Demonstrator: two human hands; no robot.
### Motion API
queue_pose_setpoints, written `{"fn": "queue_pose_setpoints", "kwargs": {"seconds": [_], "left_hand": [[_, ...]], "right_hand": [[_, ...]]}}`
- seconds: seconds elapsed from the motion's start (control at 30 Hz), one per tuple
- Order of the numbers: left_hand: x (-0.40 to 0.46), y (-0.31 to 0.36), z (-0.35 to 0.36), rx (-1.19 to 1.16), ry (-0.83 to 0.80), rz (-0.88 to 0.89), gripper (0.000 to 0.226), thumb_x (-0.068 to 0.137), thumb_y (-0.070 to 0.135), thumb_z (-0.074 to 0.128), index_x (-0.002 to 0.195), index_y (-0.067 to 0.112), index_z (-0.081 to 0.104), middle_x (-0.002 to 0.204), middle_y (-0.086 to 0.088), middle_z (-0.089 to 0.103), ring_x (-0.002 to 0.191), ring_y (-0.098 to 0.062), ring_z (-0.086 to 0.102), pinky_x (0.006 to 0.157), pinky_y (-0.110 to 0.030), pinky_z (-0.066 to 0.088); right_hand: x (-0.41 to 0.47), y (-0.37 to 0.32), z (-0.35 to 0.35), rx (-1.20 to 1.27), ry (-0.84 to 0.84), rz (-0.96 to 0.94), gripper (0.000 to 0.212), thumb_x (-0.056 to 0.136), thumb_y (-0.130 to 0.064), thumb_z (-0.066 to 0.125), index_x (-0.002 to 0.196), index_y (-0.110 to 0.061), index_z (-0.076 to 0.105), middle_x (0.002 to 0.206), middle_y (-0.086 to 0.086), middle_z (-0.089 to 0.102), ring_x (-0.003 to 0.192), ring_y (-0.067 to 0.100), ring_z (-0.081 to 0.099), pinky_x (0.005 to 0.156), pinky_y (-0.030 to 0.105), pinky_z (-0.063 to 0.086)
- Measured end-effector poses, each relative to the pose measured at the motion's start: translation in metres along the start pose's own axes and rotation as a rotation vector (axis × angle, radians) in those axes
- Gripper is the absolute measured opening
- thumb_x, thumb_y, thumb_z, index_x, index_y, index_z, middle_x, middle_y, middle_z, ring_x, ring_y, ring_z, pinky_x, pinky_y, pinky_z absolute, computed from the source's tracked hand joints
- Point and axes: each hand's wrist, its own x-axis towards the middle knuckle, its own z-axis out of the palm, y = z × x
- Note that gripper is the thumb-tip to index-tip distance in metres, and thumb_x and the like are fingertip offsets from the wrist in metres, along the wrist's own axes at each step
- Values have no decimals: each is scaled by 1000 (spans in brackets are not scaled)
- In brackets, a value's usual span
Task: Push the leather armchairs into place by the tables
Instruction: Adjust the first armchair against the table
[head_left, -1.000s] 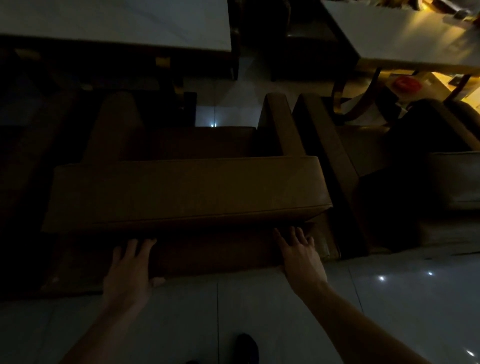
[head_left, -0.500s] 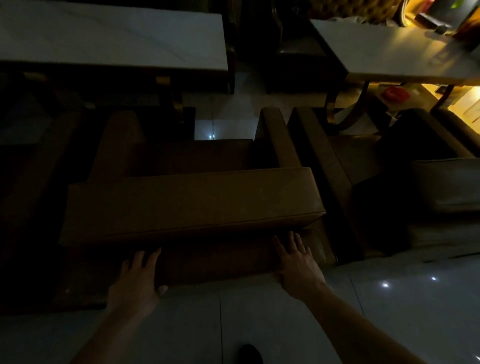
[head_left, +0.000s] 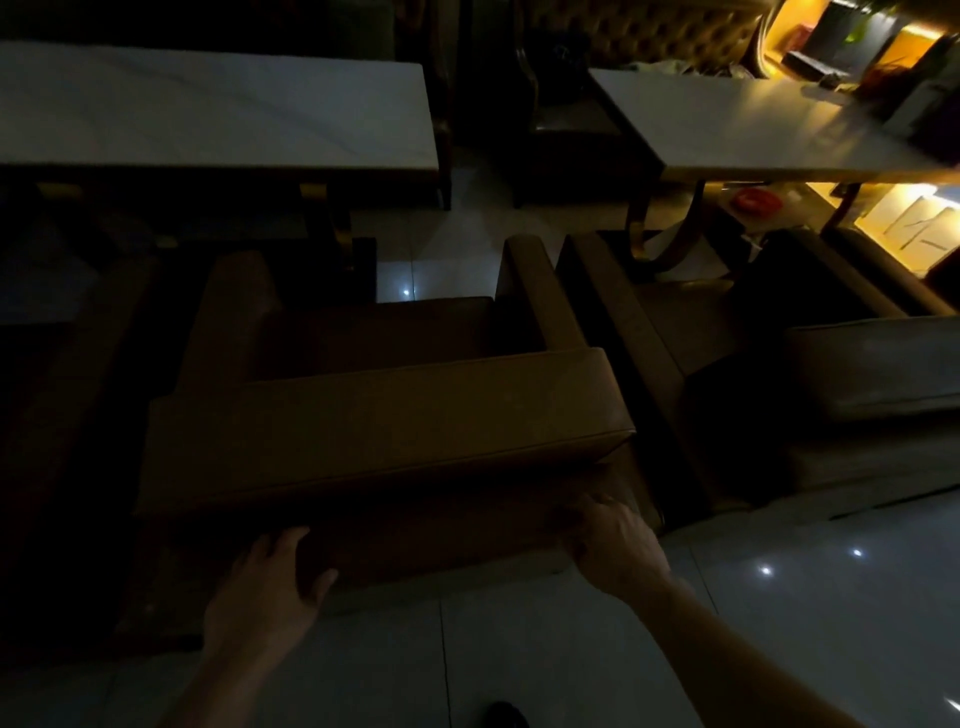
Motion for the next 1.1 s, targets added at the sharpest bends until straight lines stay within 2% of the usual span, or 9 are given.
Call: {"fn": "queue_pose_setpoints", "kwargs": {"seconds": [0.1, 0.2, 0.37, 0.47, 0.6, 0.7, 0.77, 0.93, 1.1], "left_hand": [[0, 1, 1, 4, 28, 12, 59, 88, 67, 47, 139, 36, 41, 135, 0, 50, 123, -23, 48, 92, -38, 48], [-5, 24, 6, -5, 38, 70, 56, 89, 67, 45, 136, 37, 44, 130, 2, 53, 119, -21, 51, 89, -37, 48], [-20, 88, 14, -17, 26, 147, 53, 90, 66, 45, 135, 38, 42, 130, 5, 51, 118, -18, 50, 88, -36, 48], [-31, 138, 19, -28, 24, 174, 51, 90, 65, 46, 134, 38, 42, 128, 7, 52, 116, -16, 52, 85, -33, 48], [-51, 215, 34, -55, 53, 203, 51, 91, 64, 46, 134, 38, 42, 126, 9, 53, 113, -13, 53, 82, -32, 48], [-69, 279, 50, -82, 66, 232, 49, 91, 63, 48, 133, 37, 43, 126, 8, 53, 112, -14, 53, 84, -34, 49], [-83, 324, 61, -104, 70, 249, 49, 91, 62, 49, 132, 38, 42, 126, 8, 52, 112, -13, 52, 84, -33, 49], [-109, 421, 87, -177, 85, 318, 53, 89, 63, 53, 134, 38, 42, 131, 10, 51, 114, -11, 50, 88, -30, 47], [-106, 499, 114, -218, 55, 405, 62, 86, 66, 54, 139, 38, 38, 140, 10, 46, 124, -10, 44, 100, -33, 42]], "right_hand": [[-6, 20, -5, -16, 21, 72, 37, 87, -43, 57, 123, -34, 53, 119, -2, 59, 100, 21, 61, 72, 37, 54], [-15, 40, -11, -28, 18, 129, 44, 90, -46, 59, 130, -30, 50, 120, 1, 57, 105, 23, 59, 71, 31, 44], [-24, 78, -28, 25, 40, 149, 39, 90, -46, 60, 125, -31, 52, 116, 0, 56, 101, 22, 60, 70, 31, 42], [-24, 115, -42, 44, 54, 142, 35, 87, -42, 60, 120, -31, 52, 113, -1, 57, 98, 23, 60, 73, 36, 49], [-30, 185, -60, 79, 82, 116, 45, 87, -48, 58, 129, -33, 51, 119, -2, 58, 104, 23, 61, 72, 32, 42], [-42, 251, -74, 49, 75, 94, 30, 86, -45, 53, 115, -39, 55, 114, -7, 58, 101, 22, 62, 71, 35, 49], [-50, 296, -88, 20, 69, 94, 30, 85, -46, 55, 114, -38, 56, 113, -5, 59, 99, 22, 62, 71, 36, 51], [-51, 396, -118, -1, 119, 152, 54, 89, -53, 59, 137, -33, 45, 126, 1, 59, 106, 23, 61, 76, 35, 52], [-37, 469, -141, -8, 87, 209, 62, 88, -58, 57, 141, -34, 39, 129, 2, 53, 101, 18, 59, 77, 32, 53]]}}
